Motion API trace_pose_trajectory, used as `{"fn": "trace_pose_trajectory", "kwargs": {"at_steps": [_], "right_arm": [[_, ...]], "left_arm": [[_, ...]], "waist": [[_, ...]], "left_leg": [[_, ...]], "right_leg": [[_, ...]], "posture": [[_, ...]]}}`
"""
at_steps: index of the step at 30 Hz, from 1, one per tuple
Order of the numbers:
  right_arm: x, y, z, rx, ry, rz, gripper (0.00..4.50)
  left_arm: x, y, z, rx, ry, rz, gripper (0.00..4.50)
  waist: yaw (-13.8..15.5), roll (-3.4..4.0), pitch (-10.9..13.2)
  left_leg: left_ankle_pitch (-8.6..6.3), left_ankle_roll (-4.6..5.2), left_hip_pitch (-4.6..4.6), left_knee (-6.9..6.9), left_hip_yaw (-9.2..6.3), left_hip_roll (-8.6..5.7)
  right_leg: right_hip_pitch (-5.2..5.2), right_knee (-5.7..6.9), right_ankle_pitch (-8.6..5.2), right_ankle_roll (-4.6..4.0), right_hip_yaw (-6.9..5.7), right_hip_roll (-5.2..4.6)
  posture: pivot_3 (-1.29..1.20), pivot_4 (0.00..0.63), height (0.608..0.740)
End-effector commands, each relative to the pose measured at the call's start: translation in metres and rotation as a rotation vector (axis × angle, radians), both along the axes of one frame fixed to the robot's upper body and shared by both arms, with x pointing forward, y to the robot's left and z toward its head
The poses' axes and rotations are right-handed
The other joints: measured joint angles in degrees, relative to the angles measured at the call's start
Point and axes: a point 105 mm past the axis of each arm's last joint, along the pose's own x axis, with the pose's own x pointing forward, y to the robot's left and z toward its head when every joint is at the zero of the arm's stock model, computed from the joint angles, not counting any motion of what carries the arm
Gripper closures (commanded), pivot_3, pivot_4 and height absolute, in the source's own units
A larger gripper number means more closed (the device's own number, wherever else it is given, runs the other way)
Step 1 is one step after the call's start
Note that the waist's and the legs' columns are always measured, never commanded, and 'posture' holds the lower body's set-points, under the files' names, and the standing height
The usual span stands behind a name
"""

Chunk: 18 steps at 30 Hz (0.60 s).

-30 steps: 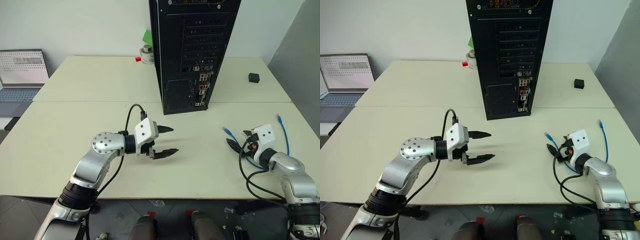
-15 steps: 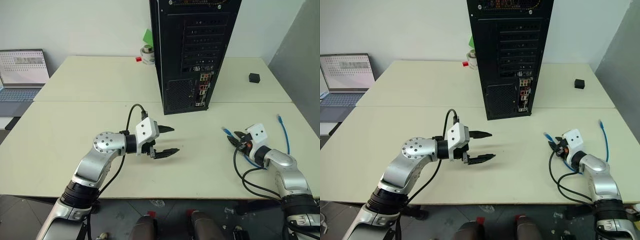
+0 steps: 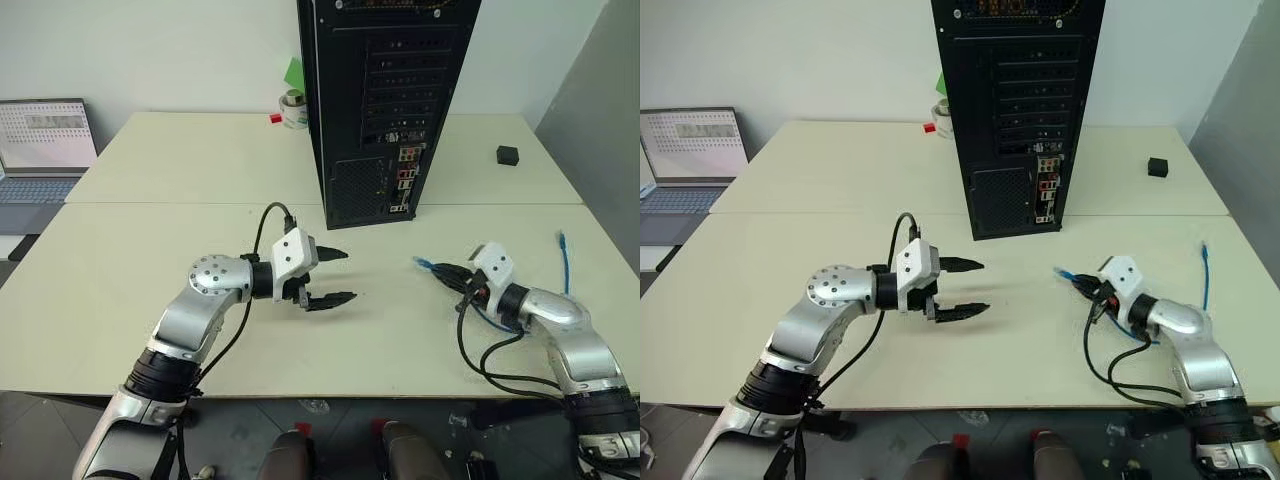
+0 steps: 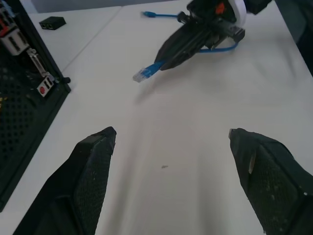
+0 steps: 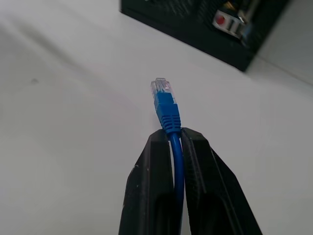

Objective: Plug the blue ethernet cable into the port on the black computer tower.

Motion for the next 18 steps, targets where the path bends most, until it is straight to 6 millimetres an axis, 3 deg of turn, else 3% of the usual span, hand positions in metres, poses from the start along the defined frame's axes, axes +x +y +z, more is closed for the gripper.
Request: {"fn": "trace_pose_trajectory", "kwargs": {"at_steps": [1, 7, 14, 18], "right_arm": [[-0.026, 0.042, 0.023, -0.004, -0.005, 0.227, 4.48], [-0.041, 0.067, 0.023, -0.067, 0.018, 0.370, 4.48], [-0.043, 0.072, 0.021, -0.098, 0.017, 0.407, 4.49], [-0.043, 0.072, 0.020, -0.108, 0.016, 0.412, 4.49]], "left_arm": [[0.000, -0.003, 0.001, 0.054, -0.039, -0.075, 0.55], [0.003, -0.010, -0.004, 0.084, -0.036, -0.126, 0.55], [0.000, -0.013, -0.009, 0.079, 0.015, -0.151, 0.55], [0.000, -0.012, -0.008, 0.082, 0.024, -0.158, 1.35]], "waist": [[0.1, 0.00, 0.0], [0.1, -0.01, 0.0], [0.1, -0.02, 0.0], [0.1, -0.02, 0.0]], "left_leg": [[0.00, 0.00, -0.01, 0.01, -0.01, 0.00], [0.00, 0.00, -0.05, 0.04, -0.06, -0.03], [0.00, 0.00, -0.06, 0.04, -0.09, -0.03], [0.00, 0.00, -0.06, 0.04, -0.09, -0.02]], "right_leg": [[0.00, 0.00, 0.00, 0.00, -0.01, -0.01], [0.00, -0.02, 0.00, 0.00, -0.07, -0.01], [0.00, -0.02, 0.00, 0.00, -0.09, -0.01], [0.00, -0.03, 0.00, 0.00, -0.09, -0.01]], "posture": [[0.00, 0.150, 0.740], [0.00, 0.150, 0.740], [0.00, 0.150, 0.740], [0.00, 0.150, 0.740]]}}
